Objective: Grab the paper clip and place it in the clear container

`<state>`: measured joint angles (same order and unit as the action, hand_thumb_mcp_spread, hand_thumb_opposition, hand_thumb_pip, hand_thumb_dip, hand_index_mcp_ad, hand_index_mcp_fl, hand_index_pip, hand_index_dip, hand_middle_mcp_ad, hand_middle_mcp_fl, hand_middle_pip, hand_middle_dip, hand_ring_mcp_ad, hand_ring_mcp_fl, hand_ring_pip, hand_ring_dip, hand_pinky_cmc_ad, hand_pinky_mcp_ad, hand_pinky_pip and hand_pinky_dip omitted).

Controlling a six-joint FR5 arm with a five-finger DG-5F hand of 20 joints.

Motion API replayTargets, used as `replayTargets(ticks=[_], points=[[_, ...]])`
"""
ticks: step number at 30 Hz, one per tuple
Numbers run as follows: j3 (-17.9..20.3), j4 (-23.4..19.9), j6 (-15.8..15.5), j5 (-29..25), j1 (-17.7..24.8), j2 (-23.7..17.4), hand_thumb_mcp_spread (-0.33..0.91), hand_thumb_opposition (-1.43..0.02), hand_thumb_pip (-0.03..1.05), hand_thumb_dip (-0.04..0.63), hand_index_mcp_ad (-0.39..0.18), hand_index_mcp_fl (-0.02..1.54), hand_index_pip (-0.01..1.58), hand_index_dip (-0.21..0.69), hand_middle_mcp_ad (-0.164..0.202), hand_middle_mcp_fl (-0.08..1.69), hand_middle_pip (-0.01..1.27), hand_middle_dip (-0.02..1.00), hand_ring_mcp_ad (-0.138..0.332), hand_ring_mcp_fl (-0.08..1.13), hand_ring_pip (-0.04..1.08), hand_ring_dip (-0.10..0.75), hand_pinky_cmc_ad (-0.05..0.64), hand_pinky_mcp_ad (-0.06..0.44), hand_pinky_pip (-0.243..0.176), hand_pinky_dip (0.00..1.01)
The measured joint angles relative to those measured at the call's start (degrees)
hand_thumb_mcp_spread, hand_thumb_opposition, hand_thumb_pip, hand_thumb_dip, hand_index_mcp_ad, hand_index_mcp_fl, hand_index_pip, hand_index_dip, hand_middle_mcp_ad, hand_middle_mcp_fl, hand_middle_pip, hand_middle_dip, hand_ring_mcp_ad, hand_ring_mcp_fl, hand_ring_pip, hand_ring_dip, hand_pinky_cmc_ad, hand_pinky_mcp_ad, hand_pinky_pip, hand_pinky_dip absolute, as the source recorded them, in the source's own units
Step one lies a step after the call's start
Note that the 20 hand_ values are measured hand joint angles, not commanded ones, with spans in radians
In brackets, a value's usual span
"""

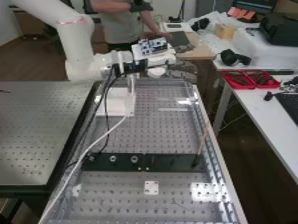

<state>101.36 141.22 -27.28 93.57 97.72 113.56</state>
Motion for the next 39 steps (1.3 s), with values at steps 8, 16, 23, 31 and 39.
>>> replayTargets(ticks=[8, 16, 23, 31, 39], points=[[4.3, 3.4, -2.3, -1.5, -2.3, -8.5, 0.44, -0.78, 0.65, 0.33, -0.19, 0.01, 0.13, -0.199, 0.024, 0.38, 0.4, 0.63, 0.037, 0.16, 0.22, 0.431, 0.382, 0.279, -0.045, 0.34], [6.3, 11.3, -7.4, -5.0, -6.1, -16.1, 0.41, -0.77, 0.65, 0.3, -0.187, 0.01, 0.11, -0.199, 0.038, 0.44, 0.39, 0.63, 0.051, 0.16, 0.21, 0.417, 0.38, 0.29, -0.061, 0.41], [7.0, 12.7, -10.1, -7.2, -7.8, -19.4, 0.4, -0.77, 0.65, 0.3, -0.187, 0.02, 0.1, -0.199, 0.038, 0.44, 0.39, 0.63, 0.054, 0.16, 0.21, 0.41, 0.38, 0.295, -0.075, 0.44], [6.9, 13.5, -12.1, -7.7, -8.4, -21.1, 0.39, -0.76, 0.65, 0.3, -0.18, 0.02, 0.1, -0.199, 0.037, 0.46, 0.39, 0.63, 0.052, 0.16, 0.21, 0.412, 0.384, 0.295, -0.073, 0.44], [6.8, 14.0, -12.8, -7.6, -8.4, -21.5, 0.39, -0.76, 0.65, 0.284, -0.176, 0.02, 0.1, -0.199, 0.037, 0.46, 0.38, 0.63, 0.056, 0.18, 0.21, 0.412, 0.384, 0.295, -0.075, 0.44]])
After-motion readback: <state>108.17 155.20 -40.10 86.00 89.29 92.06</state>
